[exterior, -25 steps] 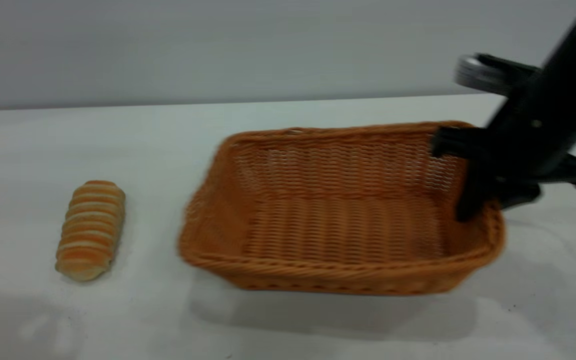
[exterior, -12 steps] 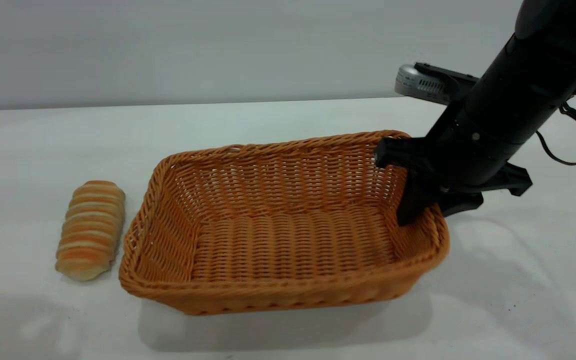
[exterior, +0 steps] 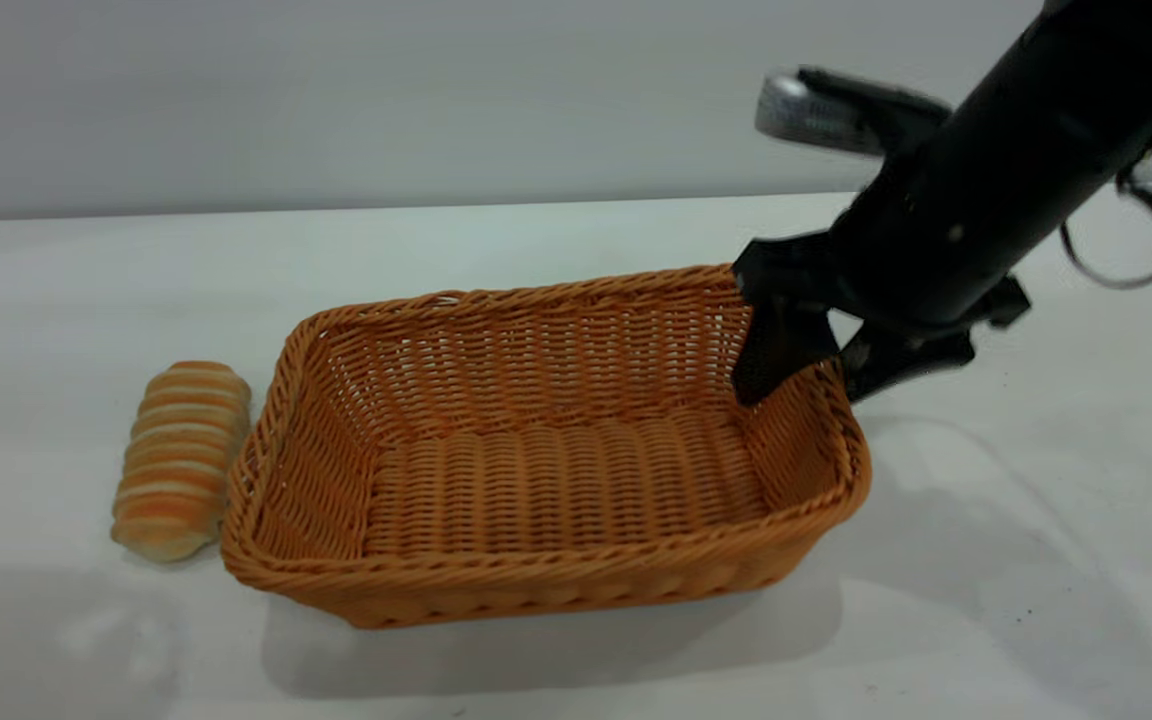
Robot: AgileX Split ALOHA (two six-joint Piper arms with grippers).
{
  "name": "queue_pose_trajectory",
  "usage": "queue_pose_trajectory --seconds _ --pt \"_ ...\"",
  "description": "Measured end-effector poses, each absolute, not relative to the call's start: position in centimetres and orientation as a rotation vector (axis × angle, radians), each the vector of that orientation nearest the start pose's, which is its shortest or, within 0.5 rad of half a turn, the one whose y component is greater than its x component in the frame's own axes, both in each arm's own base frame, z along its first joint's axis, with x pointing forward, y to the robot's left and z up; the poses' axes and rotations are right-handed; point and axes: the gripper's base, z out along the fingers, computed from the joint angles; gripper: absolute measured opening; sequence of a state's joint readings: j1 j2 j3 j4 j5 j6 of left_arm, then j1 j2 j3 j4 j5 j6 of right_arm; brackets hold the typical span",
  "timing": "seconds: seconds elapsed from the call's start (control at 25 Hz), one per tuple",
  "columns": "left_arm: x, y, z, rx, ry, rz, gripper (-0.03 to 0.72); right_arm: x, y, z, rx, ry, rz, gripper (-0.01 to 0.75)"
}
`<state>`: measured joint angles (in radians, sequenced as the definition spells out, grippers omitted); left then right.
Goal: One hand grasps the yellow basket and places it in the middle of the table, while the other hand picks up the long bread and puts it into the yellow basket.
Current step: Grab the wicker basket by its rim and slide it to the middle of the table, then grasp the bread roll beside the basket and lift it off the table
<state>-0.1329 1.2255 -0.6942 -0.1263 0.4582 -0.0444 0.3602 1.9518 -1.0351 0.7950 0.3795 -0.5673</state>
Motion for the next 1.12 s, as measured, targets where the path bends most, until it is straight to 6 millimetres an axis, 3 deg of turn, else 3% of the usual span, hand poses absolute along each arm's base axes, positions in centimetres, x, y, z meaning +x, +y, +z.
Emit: queue_pose_trajectory --seconds 0.36,0.84,1.12 --pt "26.4 -3.9 19.8 -0.028 2.524 -0.167 0.513 31.6 14.2 17.7 -0.595 2.642 0.415 0.585" --pt "31.6 -4.4 12.8 -0.044 2.606 -0.129 0.513 28.4 13.0 23.5 -0.658 2.645 0.409 0.586" --pt "35.2 -4.9 10.0 -0.044 2.642 -0.125 0.513 25.6 12.2 27.7 -0.696 2.58 0.434 0.586"
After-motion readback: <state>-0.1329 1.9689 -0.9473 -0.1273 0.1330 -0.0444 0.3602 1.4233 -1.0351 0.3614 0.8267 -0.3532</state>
